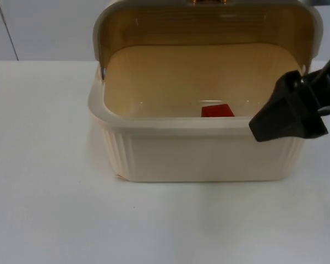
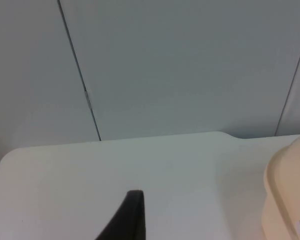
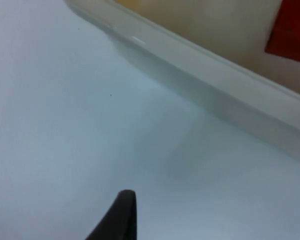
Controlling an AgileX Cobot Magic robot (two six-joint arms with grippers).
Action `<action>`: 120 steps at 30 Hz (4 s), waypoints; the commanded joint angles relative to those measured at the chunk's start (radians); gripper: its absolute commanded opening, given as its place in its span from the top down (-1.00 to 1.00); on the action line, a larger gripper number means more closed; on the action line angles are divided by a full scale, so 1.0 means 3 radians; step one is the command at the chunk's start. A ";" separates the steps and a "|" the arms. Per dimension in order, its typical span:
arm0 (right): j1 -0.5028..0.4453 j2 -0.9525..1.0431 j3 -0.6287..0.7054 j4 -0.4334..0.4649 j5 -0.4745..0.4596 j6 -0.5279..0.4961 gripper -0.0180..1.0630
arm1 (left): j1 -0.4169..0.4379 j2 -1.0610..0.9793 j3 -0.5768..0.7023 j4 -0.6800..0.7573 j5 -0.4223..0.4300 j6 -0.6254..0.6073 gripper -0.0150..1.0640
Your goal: Open the box lid with the left hand, place the block into the box with the right hand, then close the box lid with the left hand.
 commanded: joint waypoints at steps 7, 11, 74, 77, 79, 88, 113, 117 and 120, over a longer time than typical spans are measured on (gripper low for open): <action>0.0004 -0.0026 -0.0031 -0.0316 0.0126 0.0372 -0.97 | -0.0022 -0.0023 0.0001 -0.0002 -0.0011 -0.0021 -0.96; 0.0004 -0.0037 -0.0090 -0.1292 0.0328 0.1130 -0.97 | -0.0022 -0.0023 0.0001 -0.0002 -0.0011 -0.0021 -0.96; -0.2240 -0.1556 -0.0284 -0.1057 -0.0218 0.0773 -0.97 | -0.0154 0.1157 -0.0871 0.0091 -0.0792 -0.0016 -0.96; -0.2240 -0.1556 -0.0284 -0.1057 -0.0218 0.0773 -0.97 | -0.0369 0.1471 -0.1198 0.0328 -0.0797 0.0011 -0.96; -0.2240 -0.1556 -0.0284 -0.1057 -0.0218 0.0773 -0.97 | -0.0446 0.1576 -0.1307 0.0377 -0.0797 0.0011 -0.96; -0.2240 -0.1556 -0.0284 -0.1057 -0.0218 0.0773 -0.97 | -0.1077 0.2185 -0.1760 0.1407 -0.0943 0.0554 -0.96; -0.2240 -0.1556 -0.0284 -0.1057 -0.0218 0.0773 -0.97 | -0.1512 0.2500 -0.1760 0.1357 -0.0984 0.1891 0.97; -0.2240 -0.1556 -0.0284 -0.1057 -0.0218 0.0773 -0.97 | -0.1512 0.2500 -0.1760 0.1230 -0.0992 0.1844 0.98; -0.2240 -0.1556 -0.0284 -0.1057 -0.0218 0.0773 -0.97 | -0.1512 0.2541 -0.1760 0.1057 -0.1015 0.1884 0.98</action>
